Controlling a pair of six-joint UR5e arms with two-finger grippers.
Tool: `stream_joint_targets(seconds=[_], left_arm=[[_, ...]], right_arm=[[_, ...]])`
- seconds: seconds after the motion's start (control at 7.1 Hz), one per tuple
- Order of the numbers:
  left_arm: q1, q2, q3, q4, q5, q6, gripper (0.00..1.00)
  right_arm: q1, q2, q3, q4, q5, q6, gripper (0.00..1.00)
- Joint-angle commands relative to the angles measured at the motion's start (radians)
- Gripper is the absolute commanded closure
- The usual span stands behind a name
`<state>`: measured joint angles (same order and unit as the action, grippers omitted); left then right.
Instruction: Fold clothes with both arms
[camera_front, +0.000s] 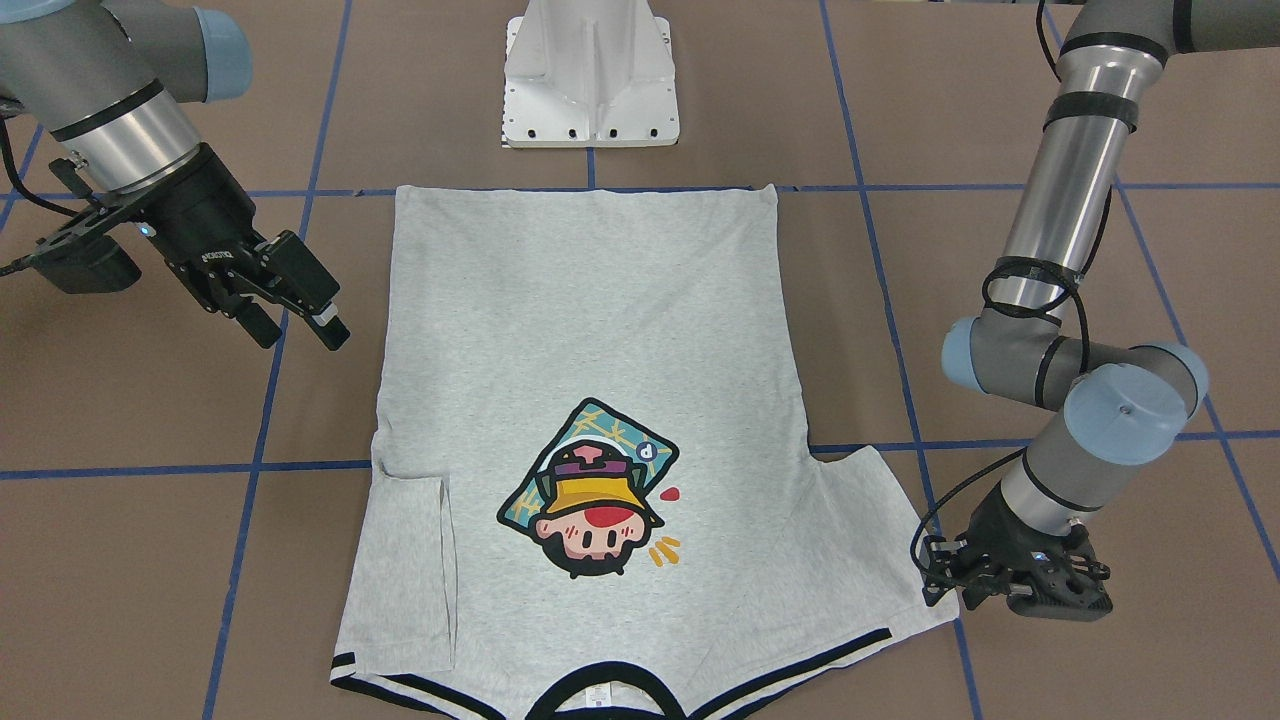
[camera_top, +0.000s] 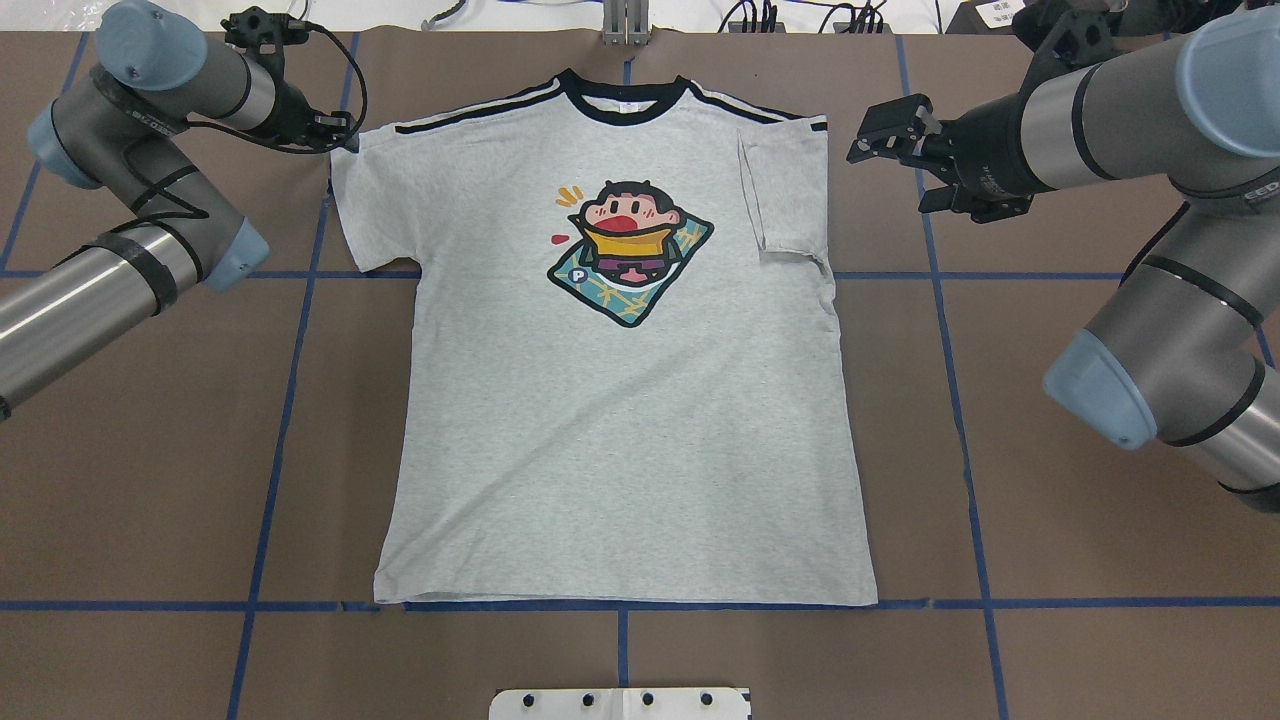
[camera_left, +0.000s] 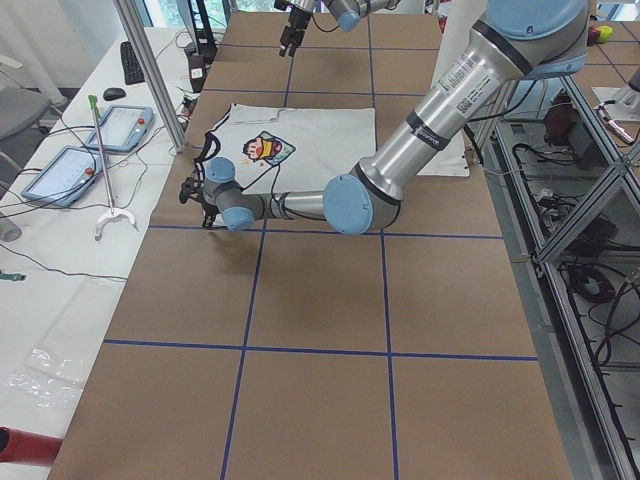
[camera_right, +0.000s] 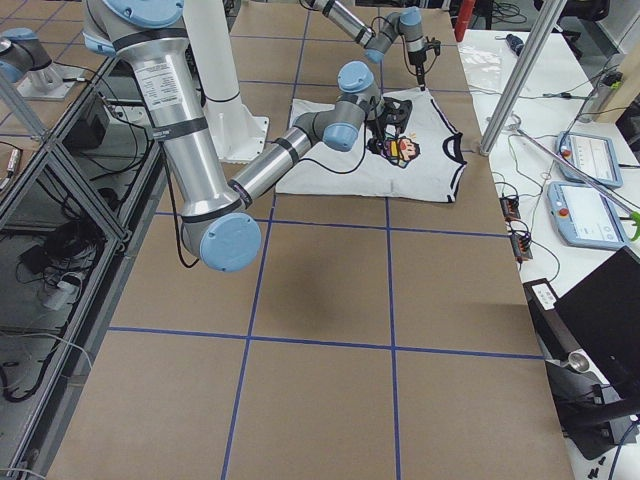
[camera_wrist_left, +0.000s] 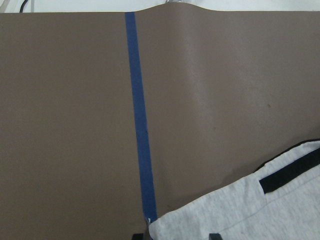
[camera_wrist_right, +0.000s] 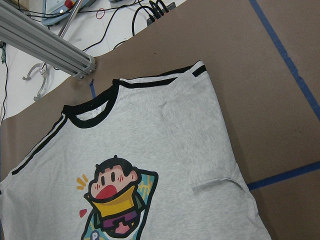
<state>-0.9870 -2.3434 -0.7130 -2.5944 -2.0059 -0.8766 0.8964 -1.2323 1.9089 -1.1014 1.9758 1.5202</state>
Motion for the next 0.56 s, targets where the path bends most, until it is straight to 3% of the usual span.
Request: stream_joint_targets(seconds=[0.0, 0.14, 0.42], left_arm=[[0.001, -0.007, 0.012, -0.001, 0.003, 0.001, 0.74], [-0.001, -0.013, 0.012, -0.001, 0.001, -0.002, 1.0], [-0.004, -0.022, -0.053, 0.005, -0.007, -0.039, 1.0]], right_arm=[[-0.002, 0.001, -0.005, 0.0, 0.0, 0.0, 0.0], [-0.002, -0.001, -0.014, 0.0, -0.002, -0.002, 0.0], [-0.002, 0.002, -0.013, 0.0, -0.008, -0.002, 0.0]])
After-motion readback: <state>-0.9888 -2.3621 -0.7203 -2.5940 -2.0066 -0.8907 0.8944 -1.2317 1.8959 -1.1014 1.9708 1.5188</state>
